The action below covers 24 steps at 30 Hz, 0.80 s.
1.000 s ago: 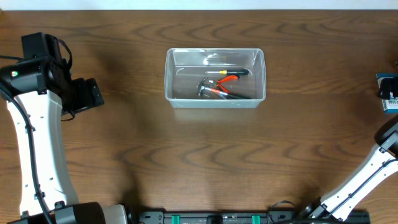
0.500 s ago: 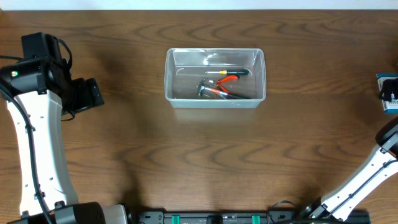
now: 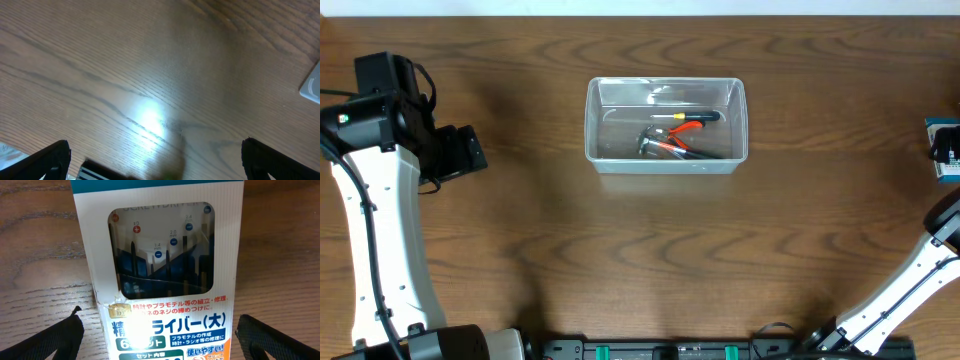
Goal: Pack container
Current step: 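Close the right gripper on the box and lift it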
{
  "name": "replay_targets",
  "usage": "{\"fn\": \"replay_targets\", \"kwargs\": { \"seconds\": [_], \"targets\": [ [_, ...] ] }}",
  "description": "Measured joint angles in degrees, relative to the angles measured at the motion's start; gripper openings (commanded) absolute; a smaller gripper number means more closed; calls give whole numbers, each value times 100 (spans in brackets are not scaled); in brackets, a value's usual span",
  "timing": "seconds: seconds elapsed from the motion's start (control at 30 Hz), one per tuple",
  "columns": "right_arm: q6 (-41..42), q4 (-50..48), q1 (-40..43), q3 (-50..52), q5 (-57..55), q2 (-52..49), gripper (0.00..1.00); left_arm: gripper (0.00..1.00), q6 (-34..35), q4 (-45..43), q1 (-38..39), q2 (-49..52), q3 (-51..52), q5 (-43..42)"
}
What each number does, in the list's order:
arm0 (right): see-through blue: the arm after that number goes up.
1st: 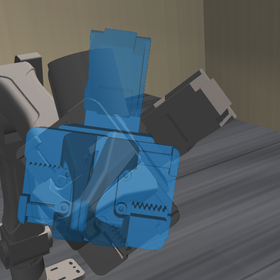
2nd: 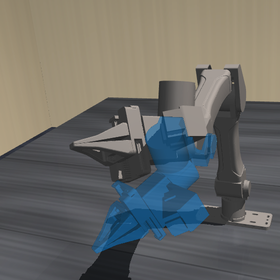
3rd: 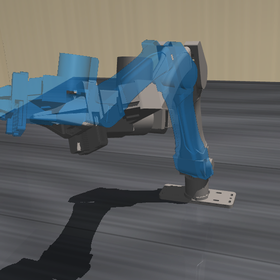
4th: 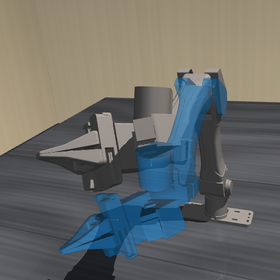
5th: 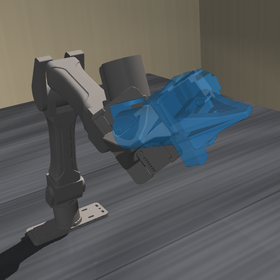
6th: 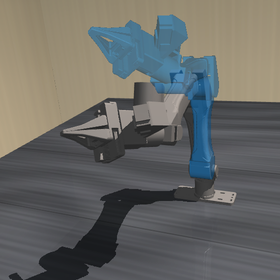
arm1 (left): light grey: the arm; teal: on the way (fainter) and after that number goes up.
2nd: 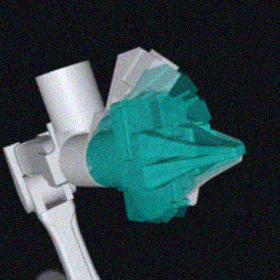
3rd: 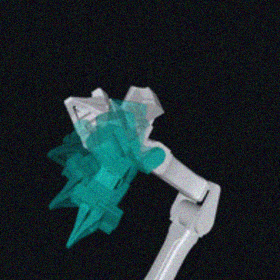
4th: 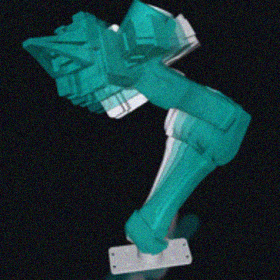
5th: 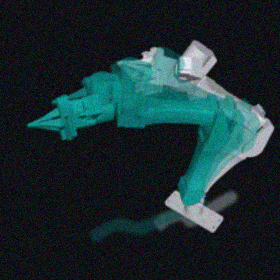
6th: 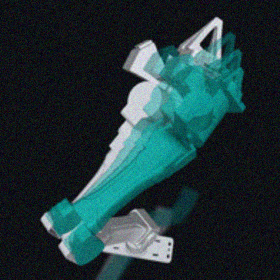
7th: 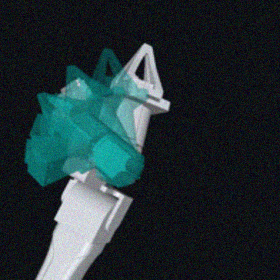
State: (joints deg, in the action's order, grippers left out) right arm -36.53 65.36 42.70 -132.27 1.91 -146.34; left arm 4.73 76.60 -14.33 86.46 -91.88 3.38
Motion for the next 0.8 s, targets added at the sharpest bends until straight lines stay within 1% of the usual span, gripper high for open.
{"fn": "replay_targets", "kwargs": {
  "seconds": [0.8],
  "targets": [
    [-11, 15, 15, -7, 0, -160, 99, 98, -2, 0, 0, 0, 0, 0]
  ]
}}
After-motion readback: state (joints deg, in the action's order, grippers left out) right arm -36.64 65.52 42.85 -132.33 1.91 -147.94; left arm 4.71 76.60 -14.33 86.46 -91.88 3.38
